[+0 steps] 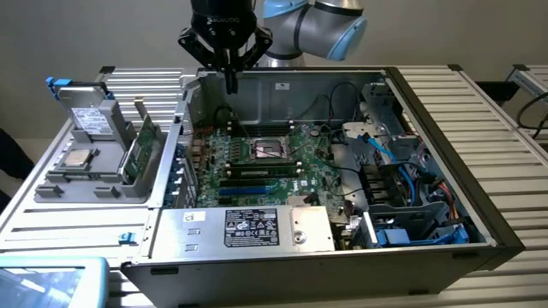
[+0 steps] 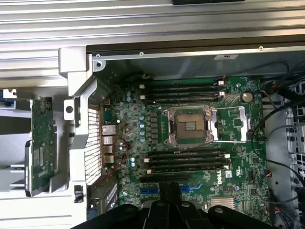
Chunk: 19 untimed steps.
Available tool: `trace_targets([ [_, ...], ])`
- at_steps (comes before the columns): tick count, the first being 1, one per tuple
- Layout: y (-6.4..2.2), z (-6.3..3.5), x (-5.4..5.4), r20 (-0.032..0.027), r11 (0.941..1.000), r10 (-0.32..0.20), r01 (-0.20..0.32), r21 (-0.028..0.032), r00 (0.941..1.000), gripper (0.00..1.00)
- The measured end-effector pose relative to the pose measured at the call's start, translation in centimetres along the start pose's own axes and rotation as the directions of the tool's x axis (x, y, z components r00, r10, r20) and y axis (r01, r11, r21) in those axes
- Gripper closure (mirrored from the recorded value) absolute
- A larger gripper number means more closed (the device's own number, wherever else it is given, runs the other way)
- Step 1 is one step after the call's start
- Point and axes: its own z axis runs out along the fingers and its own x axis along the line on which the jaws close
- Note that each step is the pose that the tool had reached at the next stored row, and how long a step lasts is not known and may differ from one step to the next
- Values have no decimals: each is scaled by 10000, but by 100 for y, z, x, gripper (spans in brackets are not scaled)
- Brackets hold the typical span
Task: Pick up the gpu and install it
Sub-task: 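Reach for the gpu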
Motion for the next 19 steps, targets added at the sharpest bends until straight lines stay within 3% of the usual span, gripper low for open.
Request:
trace_targets([
  [19, 71, 10, 866, -1, 10000, -1, 1, -10, 10000, 88],
])
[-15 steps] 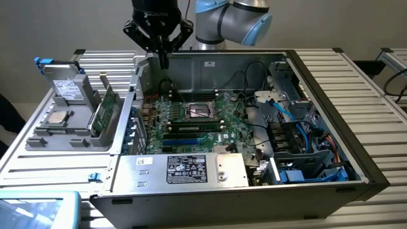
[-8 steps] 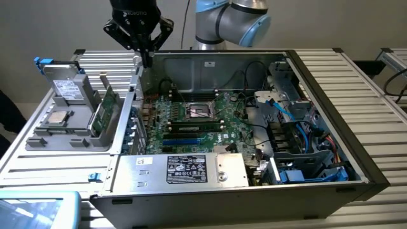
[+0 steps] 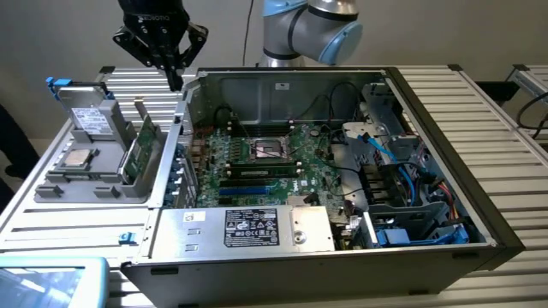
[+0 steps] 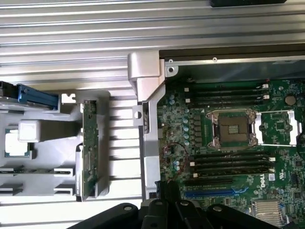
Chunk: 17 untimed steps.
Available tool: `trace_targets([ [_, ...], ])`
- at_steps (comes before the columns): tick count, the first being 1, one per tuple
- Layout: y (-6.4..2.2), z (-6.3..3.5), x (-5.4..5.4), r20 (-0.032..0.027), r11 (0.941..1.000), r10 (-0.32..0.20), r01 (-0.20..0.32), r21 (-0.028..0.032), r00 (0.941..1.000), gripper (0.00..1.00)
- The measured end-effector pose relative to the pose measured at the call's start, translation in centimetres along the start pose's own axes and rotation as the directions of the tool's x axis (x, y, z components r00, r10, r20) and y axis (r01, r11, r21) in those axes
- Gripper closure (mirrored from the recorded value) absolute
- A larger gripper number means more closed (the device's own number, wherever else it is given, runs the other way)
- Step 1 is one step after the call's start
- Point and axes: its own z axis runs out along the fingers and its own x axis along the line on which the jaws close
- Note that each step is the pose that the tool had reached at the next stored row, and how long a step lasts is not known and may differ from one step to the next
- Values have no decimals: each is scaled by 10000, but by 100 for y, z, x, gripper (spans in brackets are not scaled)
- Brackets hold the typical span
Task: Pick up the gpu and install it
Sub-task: 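Reach for the gpu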
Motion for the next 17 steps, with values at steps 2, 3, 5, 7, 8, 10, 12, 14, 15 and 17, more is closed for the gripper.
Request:
trace_targets([
  [2, 2, 4, 92, 0, 10000, 2, -2, -2, 10000, 88],
  [3, 3, 6, 137, 0, 10000, 1, -1, -2, 10000, 88],
  [5, 5, 11, 228, 0, 10000, 1, -1, -3, 10000, 88],
  [7, 8, 16, 318, 0, 10000, 1, -1, -4, 10000, 88],
  [8, 9, 18, 363, 0, 10000, 0, 0, -5, 10000, 88],
  [10, 9, 22, 458, 0, 10000, 2, -2, -11, 10000, 88],
  [12, 7, 25, 548, -2, 10000, 1, -1, -21, 10000, 88],
  [14, 4, 28, 638, -2, 10000, 2, -2, -37, 10000, 88],
  [15, 3, 30, 683, -2, 10000, 2, -2, -46, 10000, 88],
  [17, 0, 33, 776, -4, 10000, 2, -2, -67, 10000, 88],
])
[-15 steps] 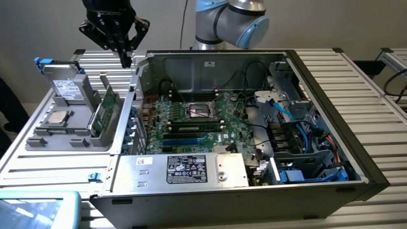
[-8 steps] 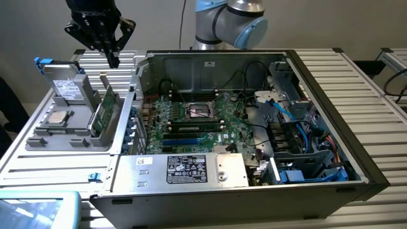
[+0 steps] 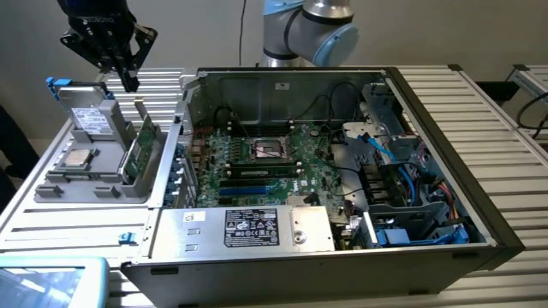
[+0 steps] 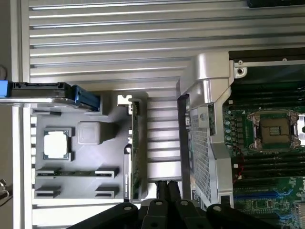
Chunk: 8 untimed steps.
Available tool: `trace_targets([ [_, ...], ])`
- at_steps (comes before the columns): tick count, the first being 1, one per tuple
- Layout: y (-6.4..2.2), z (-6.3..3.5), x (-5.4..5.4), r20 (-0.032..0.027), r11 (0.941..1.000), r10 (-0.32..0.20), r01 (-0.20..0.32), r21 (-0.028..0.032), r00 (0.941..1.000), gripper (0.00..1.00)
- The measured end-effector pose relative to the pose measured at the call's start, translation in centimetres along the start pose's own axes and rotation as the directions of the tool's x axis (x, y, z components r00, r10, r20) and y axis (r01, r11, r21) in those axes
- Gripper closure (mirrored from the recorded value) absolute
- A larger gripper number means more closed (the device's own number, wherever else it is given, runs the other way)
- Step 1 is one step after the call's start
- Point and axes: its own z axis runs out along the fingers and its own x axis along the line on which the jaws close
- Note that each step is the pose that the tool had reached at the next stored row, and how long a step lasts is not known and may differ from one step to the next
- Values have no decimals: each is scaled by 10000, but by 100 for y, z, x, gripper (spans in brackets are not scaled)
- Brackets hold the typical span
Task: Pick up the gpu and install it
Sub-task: 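Reach for the gpu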
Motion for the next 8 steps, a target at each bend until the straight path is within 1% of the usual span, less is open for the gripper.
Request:
trace_targets([
  [2, -4, 2, 89, -3, 10000, 1, -1, -27, 10000, 88],
  [8, -15, 8, 362, -11, 9999, 4, -4, -140, 10000, 88],
])
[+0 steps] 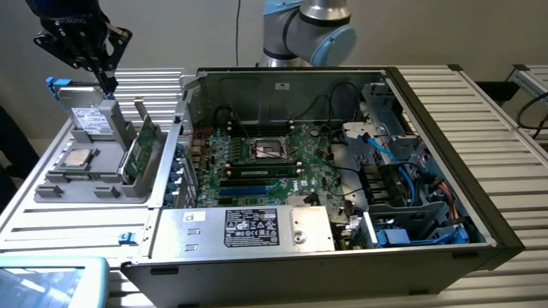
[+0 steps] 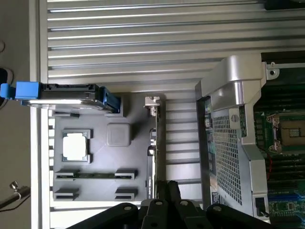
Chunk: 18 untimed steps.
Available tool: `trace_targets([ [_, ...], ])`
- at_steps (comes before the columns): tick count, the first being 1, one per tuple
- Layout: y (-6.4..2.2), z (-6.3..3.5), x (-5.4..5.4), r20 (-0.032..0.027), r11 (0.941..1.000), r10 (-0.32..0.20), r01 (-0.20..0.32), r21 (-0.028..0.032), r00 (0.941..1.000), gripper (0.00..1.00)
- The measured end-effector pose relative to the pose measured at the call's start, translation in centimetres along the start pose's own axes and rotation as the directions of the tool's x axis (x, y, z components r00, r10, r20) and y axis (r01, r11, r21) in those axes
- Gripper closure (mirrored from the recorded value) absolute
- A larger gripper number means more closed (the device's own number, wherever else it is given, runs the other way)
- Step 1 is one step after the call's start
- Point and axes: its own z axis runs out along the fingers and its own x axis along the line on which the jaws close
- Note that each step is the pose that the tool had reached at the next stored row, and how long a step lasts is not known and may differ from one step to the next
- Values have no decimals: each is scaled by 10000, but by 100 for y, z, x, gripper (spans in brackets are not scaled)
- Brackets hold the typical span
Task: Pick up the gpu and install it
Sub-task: 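Reach for the gpu, then pick up the gpu and move the gpu toward the slot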
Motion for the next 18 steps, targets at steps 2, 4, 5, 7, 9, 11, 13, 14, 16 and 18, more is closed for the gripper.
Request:
trace_targets([
  [2, 0, 2, 40, -3, 10000, 1, -1, -22, 10000, 88],
  [4, 0, 2, 40, -2, 10000, 0, 0, -23, 10000, 88],
  [5, 0, 2, 40, -2, 10000, 0, 0, -23, 10000, 88],
  [7, 0, 2, 40, -2, 10000, 0, 0, -23, 10000, 88],
  [9, 0, 2, 40, -3, 10000, 1, -1, -23, 10000, 88],
  [11, 0, 2, 40, -2, 10000, 0, 0, -23, 10000, 88],
  [13, 0, 2, 40, -2, 10000, 1, -1, -23, 10000, 88],
  [14, 0, 2, 40, -3, 10000, 1, -1, -22, 10000, 88],
  [16, 0, 2, 40, -2, 10000, 0, 0, -23, 10000, 88],
  [18, 0, 2, 40, -2, 10000, 0, 0, -23, 10000, 80],
])
